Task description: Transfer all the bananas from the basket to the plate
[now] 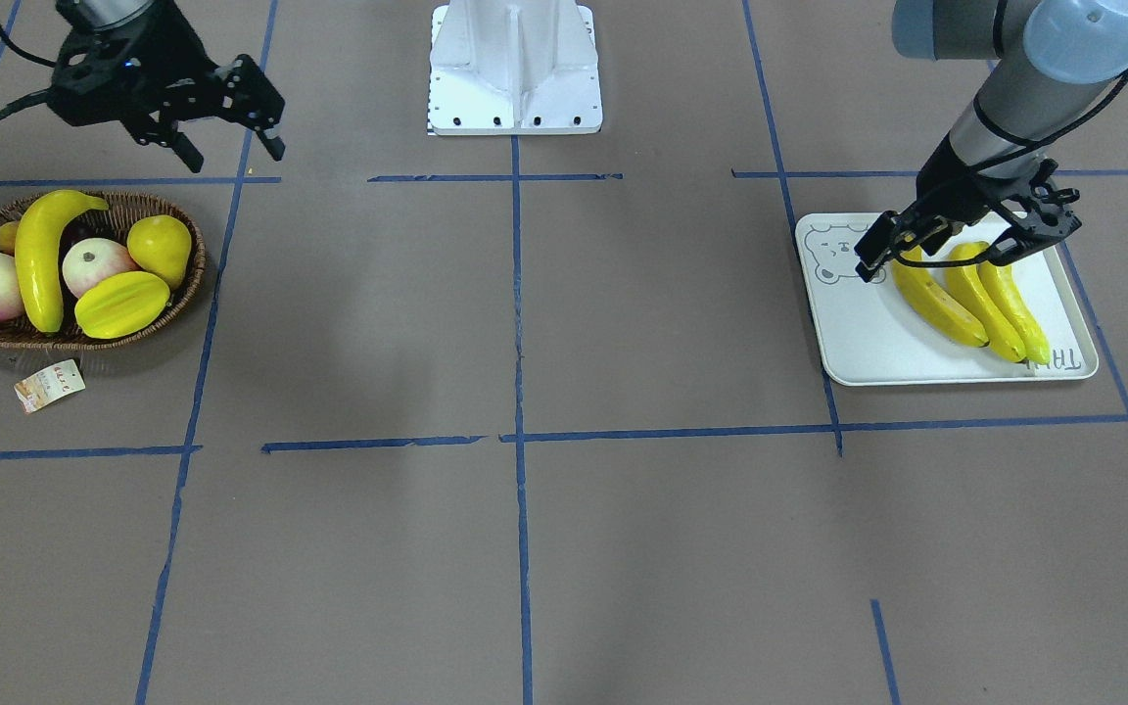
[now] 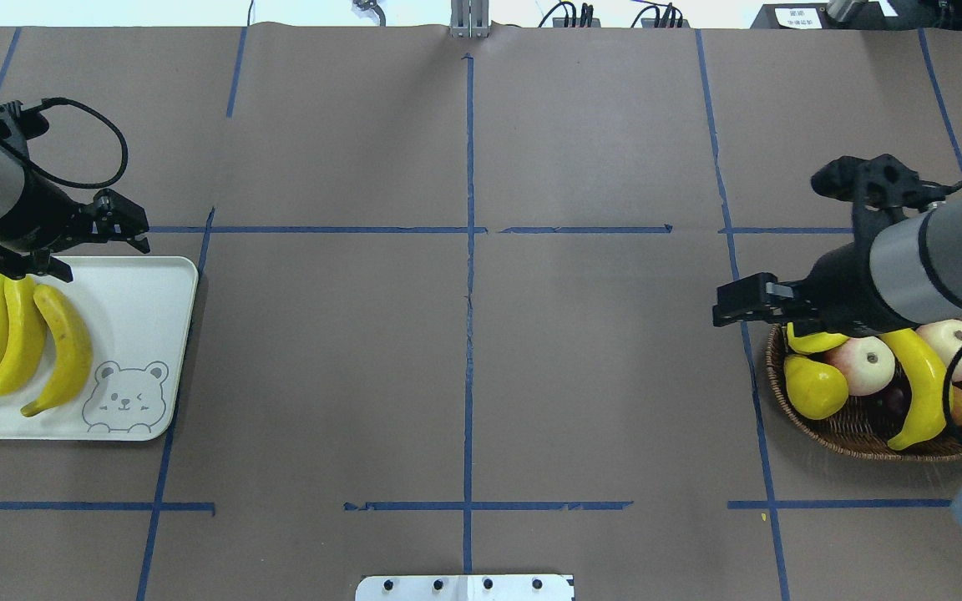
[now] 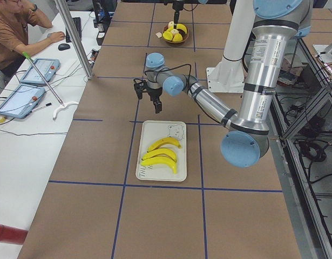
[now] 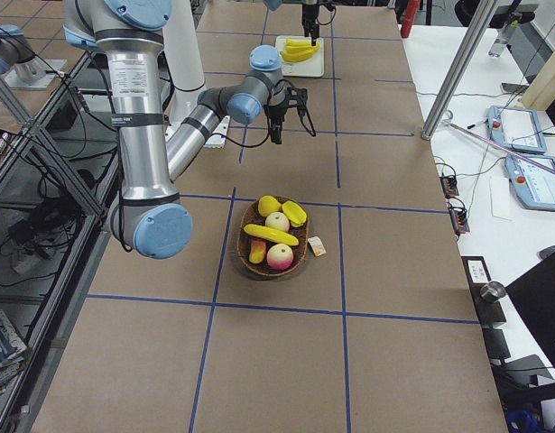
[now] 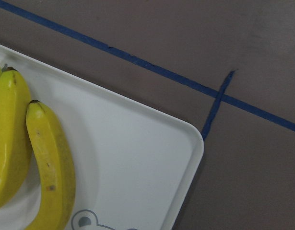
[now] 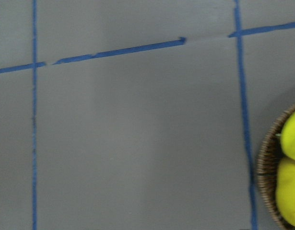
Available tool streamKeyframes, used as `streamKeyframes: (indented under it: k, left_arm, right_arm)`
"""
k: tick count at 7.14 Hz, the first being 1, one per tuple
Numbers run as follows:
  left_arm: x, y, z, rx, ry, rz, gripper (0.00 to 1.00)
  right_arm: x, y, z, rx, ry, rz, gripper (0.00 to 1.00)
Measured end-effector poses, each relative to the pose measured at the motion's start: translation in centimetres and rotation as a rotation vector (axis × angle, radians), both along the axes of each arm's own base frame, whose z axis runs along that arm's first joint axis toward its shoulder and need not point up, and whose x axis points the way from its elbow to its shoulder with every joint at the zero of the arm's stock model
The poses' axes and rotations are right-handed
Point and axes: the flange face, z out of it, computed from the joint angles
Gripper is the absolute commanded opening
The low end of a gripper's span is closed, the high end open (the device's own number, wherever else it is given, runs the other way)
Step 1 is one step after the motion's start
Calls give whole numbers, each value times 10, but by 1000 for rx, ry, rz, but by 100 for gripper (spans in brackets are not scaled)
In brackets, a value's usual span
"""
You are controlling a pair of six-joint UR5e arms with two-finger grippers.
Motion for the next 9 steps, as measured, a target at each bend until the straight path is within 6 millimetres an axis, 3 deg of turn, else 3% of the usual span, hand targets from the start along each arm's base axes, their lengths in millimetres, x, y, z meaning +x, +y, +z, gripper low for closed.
streamKeyframes:
  k: [1,3,4,5,7,9]
  left_arm:
    - [3,-3,-17,-2,6,-7,100]
    - [8,-6,-40,-4,9,-9,100]
    - [9,-6,-45,-3,10,-10,100]
    - [9,-6,-47,-2,10,-11,100]
    - [10,-6,-47,-1,9,-11,100]
    - [10,-6,-47,-1,9,-10,100]
  right_arm:
    - [36,-1,42,-47,7,11,100]
    - [90,-10,132,-96,-47,7,100]
    - [106,-15,178,-120,-68,5,100]
    - [114,-15,213,-136,-66,9,100]
    - [114,-13,242,-142,-28,24,100]
    - [95,-7,252,-147,-1,-12,100]
